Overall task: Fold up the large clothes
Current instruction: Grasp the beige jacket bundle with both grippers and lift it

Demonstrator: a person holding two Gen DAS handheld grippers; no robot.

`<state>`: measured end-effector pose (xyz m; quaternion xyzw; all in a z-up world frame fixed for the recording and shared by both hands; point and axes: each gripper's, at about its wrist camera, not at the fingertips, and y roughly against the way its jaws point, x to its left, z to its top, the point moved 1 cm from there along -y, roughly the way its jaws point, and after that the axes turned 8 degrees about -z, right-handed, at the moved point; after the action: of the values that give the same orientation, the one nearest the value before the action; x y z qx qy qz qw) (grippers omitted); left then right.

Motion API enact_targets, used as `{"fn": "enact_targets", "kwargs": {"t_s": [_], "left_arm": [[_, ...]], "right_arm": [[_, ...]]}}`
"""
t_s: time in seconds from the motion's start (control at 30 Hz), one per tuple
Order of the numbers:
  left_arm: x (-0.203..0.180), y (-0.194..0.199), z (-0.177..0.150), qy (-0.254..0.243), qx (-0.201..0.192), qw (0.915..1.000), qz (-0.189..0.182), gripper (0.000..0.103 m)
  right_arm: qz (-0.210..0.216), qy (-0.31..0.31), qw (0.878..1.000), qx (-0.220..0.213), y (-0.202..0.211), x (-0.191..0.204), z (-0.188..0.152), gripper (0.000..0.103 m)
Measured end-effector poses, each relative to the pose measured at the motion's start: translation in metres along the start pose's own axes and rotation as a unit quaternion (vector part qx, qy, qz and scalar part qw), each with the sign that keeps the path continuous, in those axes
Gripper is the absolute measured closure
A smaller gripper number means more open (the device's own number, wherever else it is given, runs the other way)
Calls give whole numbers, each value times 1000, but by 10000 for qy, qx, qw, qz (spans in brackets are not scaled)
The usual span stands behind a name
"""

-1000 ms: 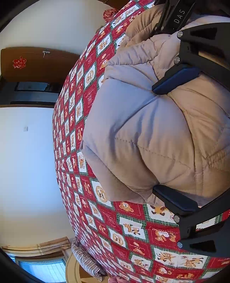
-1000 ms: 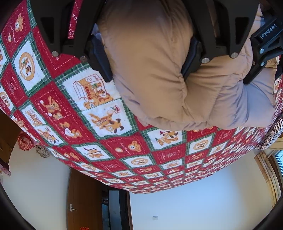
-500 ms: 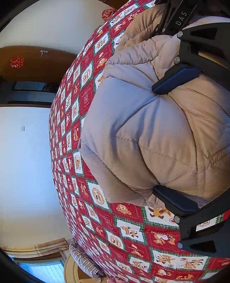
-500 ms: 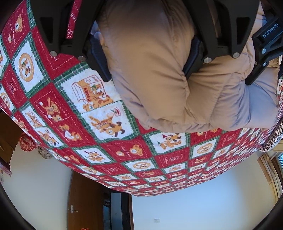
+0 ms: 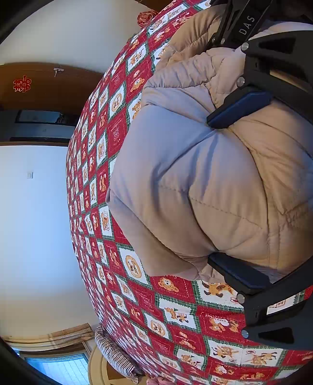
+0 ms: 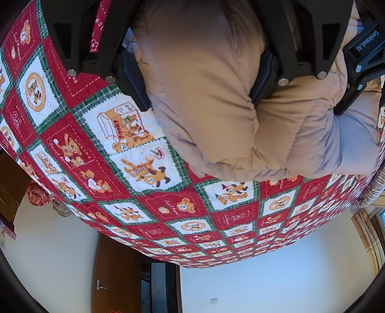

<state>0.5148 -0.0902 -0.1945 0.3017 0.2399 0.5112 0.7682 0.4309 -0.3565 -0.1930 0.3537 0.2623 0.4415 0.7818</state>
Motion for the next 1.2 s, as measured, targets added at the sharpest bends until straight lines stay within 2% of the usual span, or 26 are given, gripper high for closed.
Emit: {"fn": "enact_targets", "kwargs": {"t_s": [0.27,0.33,0.4,0.43,0.5,0.57,0.67,0.73,0.83,1.07,1.2], "left_arm": [[1,5,1,-9,-10,10000,12,1],[1,16,3,-13,110,9999,76,1],[0,34,4,-2,20,9996,276,1],[0,51,3,20,-124,9986,520,1],[3,74,-3,147,-388,9970,657,1],[8,79,-15,307,-444,9966,621,1],[15,69,-27,481,-377,9970,467,1],[16,67,-30,558,-463,9967,354,1],[23,55,-35,783,-456,9958,114,1],[18,43,-34,793,-389,9960,105,1],[23,61,-26,764,-51,9971,31,1]], "right_arm": [[49,-18,10000,25,1,-3,2,23],[90,-76,9999,-83,11,-7,3,23],[-5,-47,9997,-259,26,-10,7,22],[-17,-78,9992,-387,35,-12,10,22],[-97,-246,9973,-691,54,-20,20,22],[-61,-465,9958,-783,60,-26,26,23],[264,-502,9967,-575,43,-23,22,33],[260,-431,9979,-395,28,-20,12,33],[440,-663,9963,-310,16,-29,6,33],[496,-585,9968,-209,5,-27,1,34],[448,-400,9981,-153,9,-26,2,34]]}}
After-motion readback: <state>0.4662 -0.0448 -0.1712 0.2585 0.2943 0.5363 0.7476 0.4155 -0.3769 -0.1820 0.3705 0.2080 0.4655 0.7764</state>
